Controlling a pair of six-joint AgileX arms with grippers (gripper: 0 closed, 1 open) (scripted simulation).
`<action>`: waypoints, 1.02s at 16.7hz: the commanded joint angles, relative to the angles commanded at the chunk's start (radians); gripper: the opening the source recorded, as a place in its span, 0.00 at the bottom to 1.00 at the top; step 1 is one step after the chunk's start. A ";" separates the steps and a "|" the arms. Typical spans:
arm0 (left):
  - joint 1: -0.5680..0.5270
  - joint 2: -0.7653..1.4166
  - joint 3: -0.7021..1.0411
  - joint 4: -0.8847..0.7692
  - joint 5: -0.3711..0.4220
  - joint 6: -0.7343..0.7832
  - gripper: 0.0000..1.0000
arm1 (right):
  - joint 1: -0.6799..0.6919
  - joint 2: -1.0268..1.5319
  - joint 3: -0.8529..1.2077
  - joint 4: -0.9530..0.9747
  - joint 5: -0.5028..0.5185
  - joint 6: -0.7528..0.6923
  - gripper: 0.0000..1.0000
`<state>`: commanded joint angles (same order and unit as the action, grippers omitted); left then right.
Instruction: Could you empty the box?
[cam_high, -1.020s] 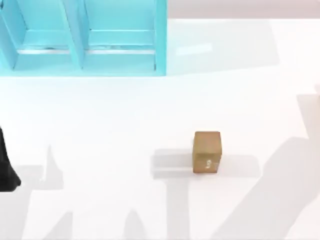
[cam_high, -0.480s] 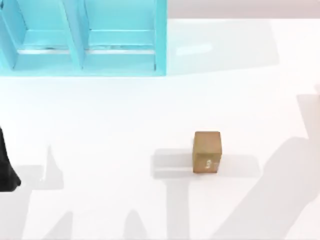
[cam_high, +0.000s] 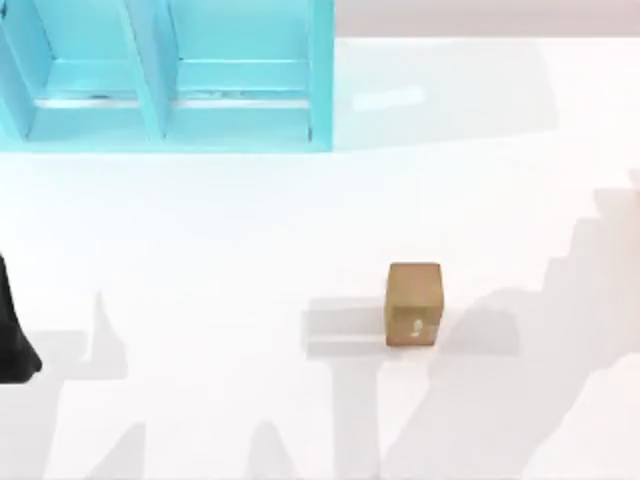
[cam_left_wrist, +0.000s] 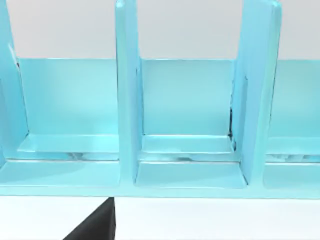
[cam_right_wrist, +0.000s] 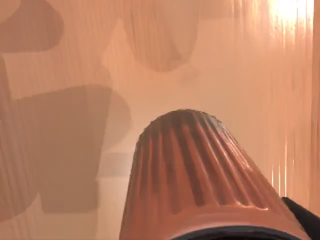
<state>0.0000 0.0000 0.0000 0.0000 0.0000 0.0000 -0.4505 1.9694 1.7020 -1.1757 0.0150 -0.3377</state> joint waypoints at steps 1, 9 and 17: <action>0.000 0.000 0.000 0.000 0.000 0.000 1.00 | -0.003 -0.020 0.058 -0.044 0.005 0.015 0.00; 0.000 0.000 0.000 0.000 0.000 0.000 1.00 | 0.001 0.024 0.315 -0.338 -0.008 -0.046 0.00; 0.000 0.000 0.000 0.000 0.000 0.000 1.00 | -0.003 0.077 0.316 -0.366 -0.019 -0.065 0.00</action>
<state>0.0000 0.0000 0.0000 0.0000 0.0000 0.0000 -0.4531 2.0468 2.0180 -1.5418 -0.0036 -0.4031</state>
